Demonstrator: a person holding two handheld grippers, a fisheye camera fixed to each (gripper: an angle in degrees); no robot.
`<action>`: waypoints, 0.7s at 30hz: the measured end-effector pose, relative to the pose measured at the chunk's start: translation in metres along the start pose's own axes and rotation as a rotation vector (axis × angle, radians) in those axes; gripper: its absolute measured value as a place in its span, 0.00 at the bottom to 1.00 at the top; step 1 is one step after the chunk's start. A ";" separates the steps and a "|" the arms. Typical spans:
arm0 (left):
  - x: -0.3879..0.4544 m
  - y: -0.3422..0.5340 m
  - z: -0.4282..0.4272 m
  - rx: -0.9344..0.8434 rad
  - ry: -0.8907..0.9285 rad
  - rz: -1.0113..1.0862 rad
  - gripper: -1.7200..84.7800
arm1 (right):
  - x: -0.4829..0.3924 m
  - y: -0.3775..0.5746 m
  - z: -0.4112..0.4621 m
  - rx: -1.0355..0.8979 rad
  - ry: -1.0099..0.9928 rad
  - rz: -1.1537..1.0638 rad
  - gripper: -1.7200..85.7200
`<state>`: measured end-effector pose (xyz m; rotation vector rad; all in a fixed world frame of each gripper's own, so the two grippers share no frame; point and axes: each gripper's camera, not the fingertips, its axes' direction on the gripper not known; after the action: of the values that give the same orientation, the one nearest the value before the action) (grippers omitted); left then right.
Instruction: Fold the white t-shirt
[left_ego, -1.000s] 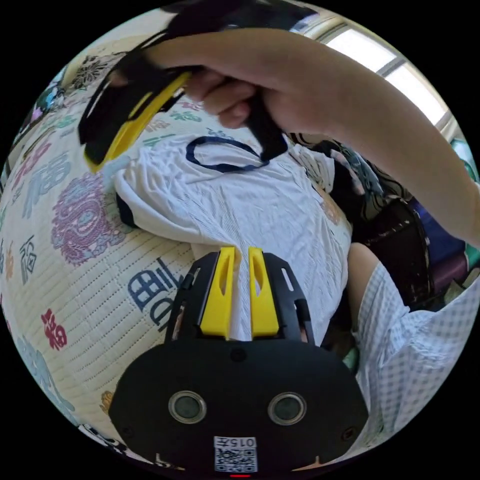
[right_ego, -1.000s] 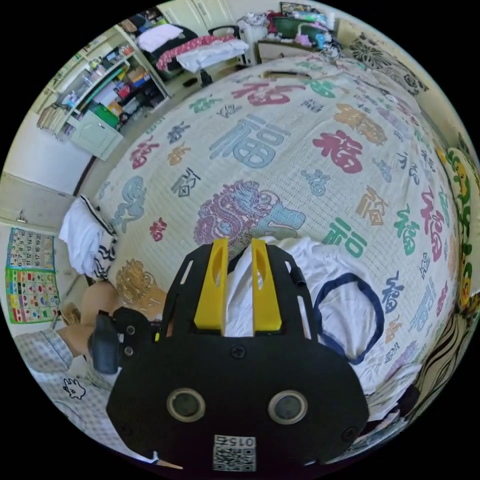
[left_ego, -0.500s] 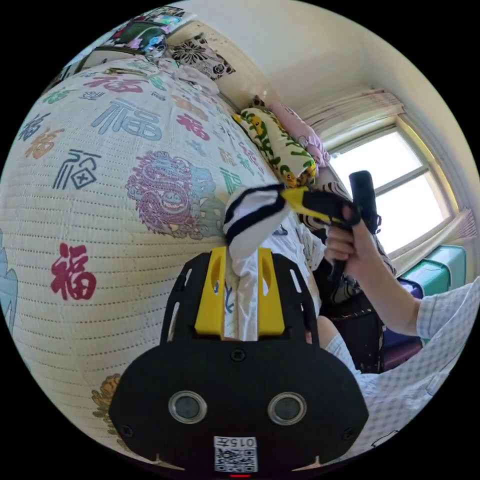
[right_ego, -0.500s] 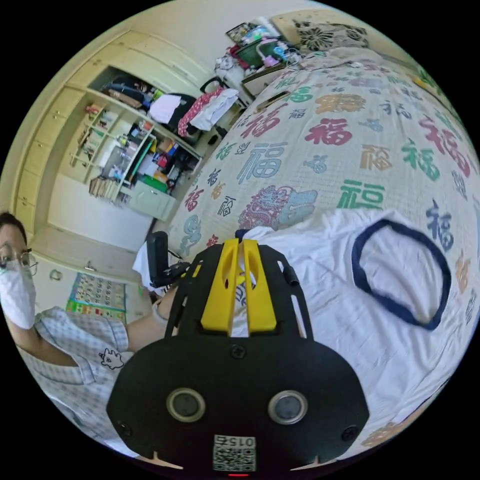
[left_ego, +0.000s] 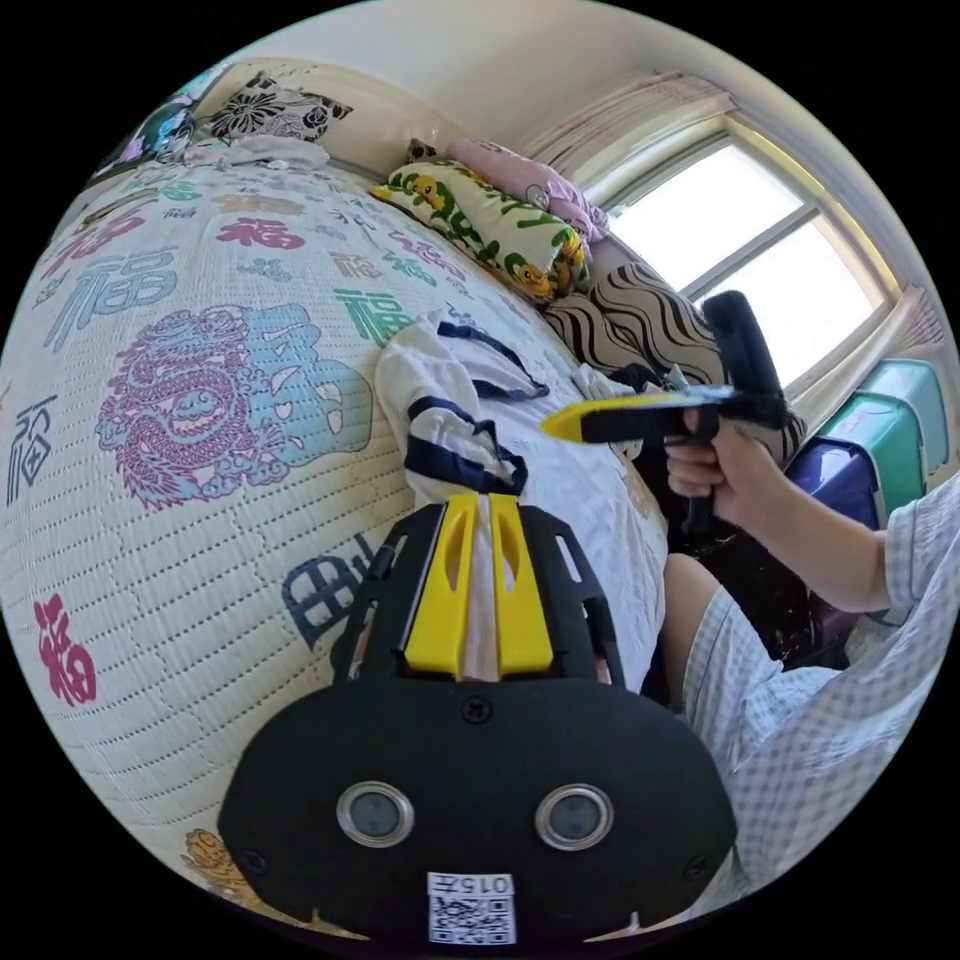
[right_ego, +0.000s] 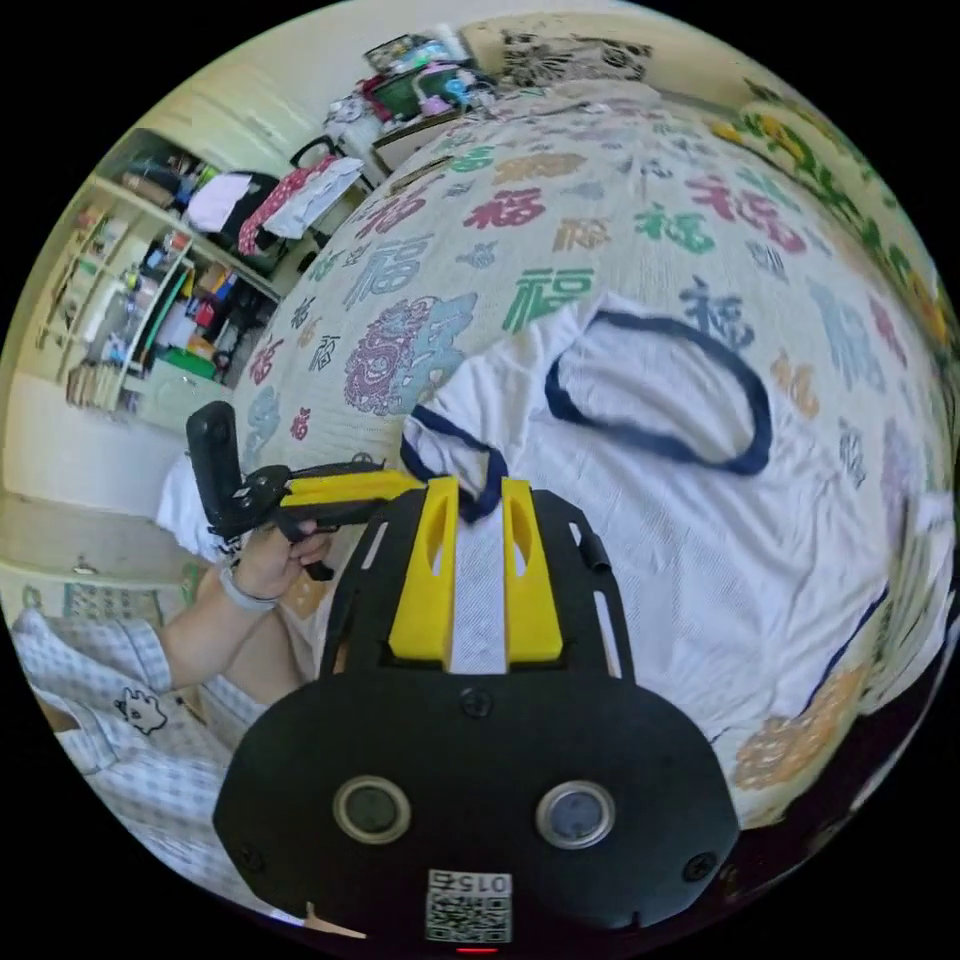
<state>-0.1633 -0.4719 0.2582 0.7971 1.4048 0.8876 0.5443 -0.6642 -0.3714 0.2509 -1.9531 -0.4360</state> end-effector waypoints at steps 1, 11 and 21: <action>0.001 0.002 -0.002 -0.007 -0.006 0.003 0.03 | -0.013 -0.016 0.009 -0.016 0.040 -0.057 0.11; -0.001 0.014 -0.059 0.158 -0.074 -0.098 0.10 | -0.104 -0.086 0.126 -0.337 0.271 -0.491 0.03; -0.015 0.022 -0.081 0.153 -0.046 -0.204 0.02 | -0.145 -0.109 0.152 -0.257 0.339 -0.491 0.02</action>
<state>-0.2450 -0.4793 0.2828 0.7679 1.4962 0.6073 0.4630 -0.6814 -0.5930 0.6012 -1.4751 -0.8953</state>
